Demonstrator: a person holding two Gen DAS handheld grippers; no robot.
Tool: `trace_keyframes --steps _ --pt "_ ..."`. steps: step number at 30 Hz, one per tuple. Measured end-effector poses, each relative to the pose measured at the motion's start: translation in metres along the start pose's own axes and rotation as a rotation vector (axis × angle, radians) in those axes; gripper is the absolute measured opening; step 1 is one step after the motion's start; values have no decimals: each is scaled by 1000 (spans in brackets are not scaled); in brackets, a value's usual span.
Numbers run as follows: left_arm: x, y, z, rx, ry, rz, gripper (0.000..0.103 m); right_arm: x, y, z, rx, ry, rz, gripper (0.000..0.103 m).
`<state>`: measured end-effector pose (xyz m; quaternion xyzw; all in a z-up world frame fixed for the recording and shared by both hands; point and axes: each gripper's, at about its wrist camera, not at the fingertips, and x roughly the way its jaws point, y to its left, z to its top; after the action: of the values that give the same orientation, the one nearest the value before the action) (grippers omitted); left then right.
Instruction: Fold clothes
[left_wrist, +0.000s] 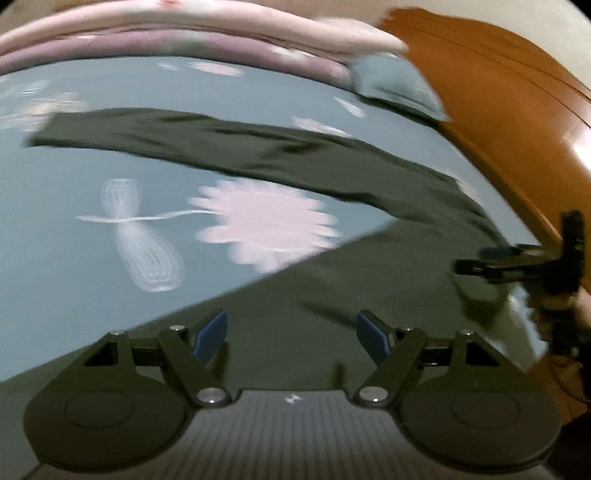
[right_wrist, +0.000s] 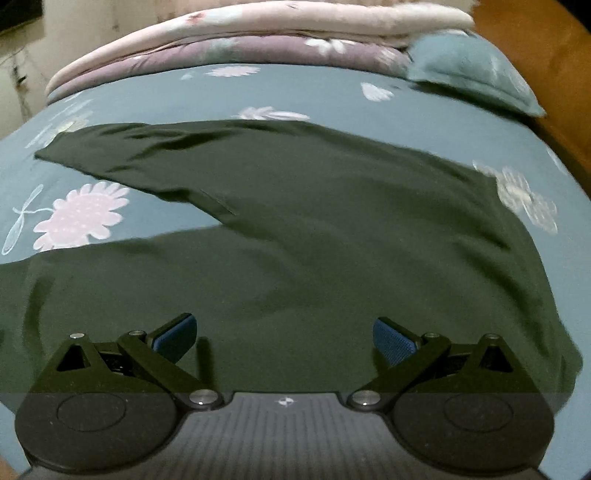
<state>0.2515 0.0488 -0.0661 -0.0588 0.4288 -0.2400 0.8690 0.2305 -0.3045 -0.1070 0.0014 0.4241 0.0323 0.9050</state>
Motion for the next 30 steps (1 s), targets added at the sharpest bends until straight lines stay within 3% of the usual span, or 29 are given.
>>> trace_keyframes --steps 4,8,13,15,19,21,25,30 --pt "20 -8 -11 27 83 29 77 7 -8 -15 24 37 5 103" --pt "0 0 -31 52 118 107 78 6 -17 -27 20 12 29 103" --pt "-20 9 -33 9 204 178 77 4 -24 -30 9 -5 50 103" --pt "-23 0 -25 6 166 150 77 4 -23 -30 3 -10 51 103" --pt "-11 -35 -6 37 90 -47 80 4 -24 -32 -6 -19 57 103" --pt "6 -50 -3 59 100 -101 80 3 -25 -33 -10 -25 61 103" --pt "40 -56 -9 35 191 -109 80 1 -26 -36 -19 -37 69 103" --pt "25 -40 -20 -45 241 -116 82 -1 -28 -39 -29 -51 79 103"
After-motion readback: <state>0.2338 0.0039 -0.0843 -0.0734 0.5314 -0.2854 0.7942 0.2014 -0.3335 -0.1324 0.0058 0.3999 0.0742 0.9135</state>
